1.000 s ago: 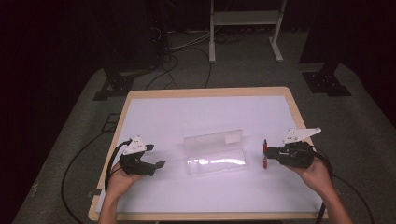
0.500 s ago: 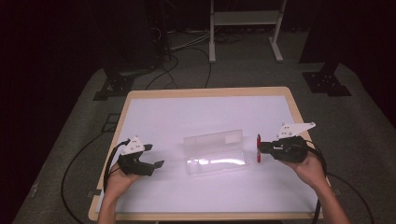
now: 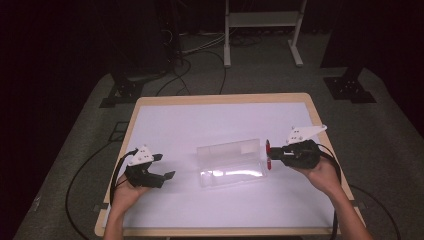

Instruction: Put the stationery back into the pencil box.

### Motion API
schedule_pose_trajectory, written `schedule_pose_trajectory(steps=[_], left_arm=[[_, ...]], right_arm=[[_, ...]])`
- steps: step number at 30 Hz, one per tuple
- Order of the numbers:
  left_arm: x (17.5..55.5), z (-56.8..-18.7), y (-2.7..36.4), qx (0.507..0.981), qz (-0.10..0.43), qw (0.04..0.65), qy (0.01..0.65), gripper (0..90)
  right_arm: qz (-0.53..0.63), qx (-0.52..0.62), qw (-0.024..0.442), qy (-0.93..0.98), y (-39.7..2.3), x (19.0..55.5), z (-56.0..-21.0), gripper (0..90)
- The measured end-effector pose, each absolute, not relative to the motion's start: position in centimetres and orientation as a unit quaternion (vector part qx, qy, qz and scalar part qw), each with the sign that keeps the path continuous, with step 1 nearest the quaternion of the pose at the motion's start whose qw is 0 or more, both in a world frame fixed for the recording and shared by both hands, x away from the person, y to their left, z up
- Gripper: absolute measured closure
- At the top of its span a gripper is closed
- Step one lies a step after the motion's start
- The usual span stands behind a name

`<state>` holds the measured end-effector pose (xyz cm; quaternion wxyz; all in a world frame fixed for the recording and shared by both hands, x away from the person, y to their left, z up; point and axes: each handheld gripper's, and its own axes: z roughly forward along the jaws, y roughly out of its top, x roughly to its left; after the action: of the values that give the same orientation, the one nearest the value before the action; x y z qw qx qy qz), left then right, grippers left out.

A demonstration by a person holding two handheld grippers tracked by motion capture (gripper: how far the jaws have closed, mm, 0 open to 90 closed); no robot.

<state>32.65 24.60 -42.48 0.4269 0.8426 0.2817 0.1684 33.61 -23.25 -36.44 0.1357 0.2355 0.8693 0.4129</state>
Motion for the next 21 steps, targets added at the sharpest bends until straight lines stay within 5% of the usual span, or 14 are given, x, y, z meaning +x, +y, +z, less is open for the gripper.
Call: schedule_pose_trajectory(steps=[21], left_arm=[[32.7, -42.5, 24.6, 0.842, 0.167, 0.429, 0.283, 18.7]], right_arm=[[0.402, 0.211, 0.120, 0.883, -20.4, 34.8, -36.9, 78.9]])
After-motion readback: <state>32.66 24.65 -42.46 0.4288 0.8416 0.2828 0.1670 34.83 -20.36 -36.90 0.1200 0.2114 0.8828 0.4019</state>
